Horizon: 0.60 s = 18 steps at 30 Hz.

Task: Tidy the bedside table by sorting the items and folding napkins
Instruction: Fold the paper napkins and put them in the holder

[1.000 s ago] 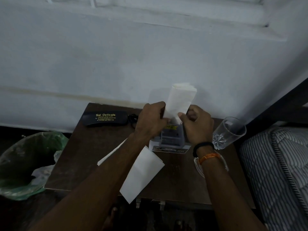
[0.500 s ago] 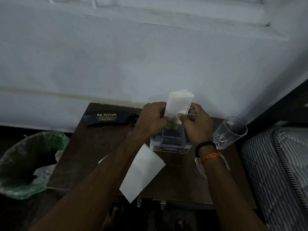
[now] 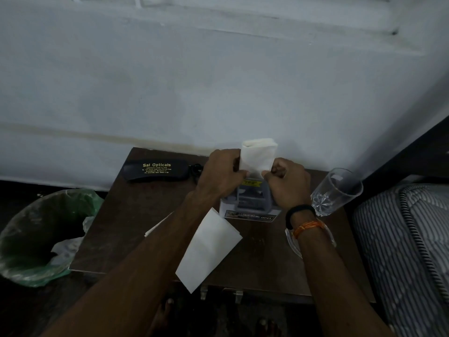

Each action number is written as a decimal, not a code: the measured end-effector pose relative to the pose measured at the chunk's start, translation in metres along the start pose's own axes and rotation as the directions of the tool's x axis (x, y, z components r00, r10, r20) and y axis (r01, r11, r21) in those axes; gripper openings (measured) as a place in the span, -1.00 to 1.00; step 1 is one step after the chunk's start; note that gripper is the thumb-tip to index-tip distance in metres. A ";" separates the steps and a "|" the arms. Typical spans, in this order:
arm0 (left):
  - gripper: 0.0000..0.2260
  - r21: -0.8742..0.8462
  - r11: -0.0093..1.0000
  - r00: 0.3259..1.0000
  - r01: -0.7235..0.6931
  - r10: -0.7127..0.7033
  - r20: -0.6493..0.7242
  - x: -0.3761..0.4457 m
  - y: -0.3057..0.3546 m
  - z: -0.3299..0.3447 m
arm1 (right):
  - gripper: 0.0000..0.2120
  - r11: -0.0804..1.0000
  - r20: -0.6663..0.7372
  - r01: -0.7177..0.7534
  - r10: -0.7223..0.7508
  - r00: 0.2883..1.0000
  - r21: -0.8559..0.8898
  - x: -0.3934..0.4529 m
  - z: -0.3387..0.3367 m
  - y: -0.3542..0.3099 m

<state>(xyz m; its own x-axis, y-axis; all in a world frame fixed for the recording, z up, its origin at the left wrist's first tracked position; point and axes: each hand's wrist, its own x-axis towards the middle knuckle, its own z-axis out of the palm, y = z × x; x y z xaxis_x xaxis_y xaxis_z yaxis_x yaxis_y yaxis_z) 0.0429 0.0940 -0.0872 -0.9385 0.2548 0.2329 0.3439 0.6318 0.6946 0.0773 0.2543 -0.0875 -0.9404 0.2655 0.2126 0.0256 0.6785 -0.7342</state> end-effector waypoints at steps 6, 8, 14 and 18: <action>-0.52 -0.009 1.000 0.999 -0.023 0.023 0.030 0.003 0.001 -0.004 | -0.73 0.984 -0.010 -0.052 0.054 0.998 0.173 0.001 -0.001 -0.005; -0.54 -0.007 1.000 1.000 -0.029 0.029 0.004 0.003 0.002 -0.005 | -0.80 0.991 -0.029 -0.026 0.030 0.999 0.133 0.000 -0.001 -0.004; -0.62 0.072 0.996 0.998 -0.059 0.059 -0.001 0.005 0.001 -0.003 | -0.94 1.000 -0.063 0.029 -0.029 0.998 -0.004 0.000 0.001 0.000; -0.63 0.079 0.994 0.997 -0.071 0.069 0.022 0.003 -0.002 0.001 | -0.73 1.000 -0.063 0.002 -0.002 0.998 0.001 -0.003 0.003 0.001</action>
<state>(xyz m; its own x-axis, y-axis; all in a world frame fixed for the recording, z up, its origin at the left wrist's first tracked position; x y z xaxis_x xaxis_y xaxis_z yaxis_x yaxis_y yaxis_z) 0.0392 0.0942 -0.0880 -0.9115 0.3140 0.2657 0.4110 0.6679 0.6205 0.0792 0.2520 -0.0911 -0.9173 0.3065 0.2541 0.0231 0.6781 -0.7346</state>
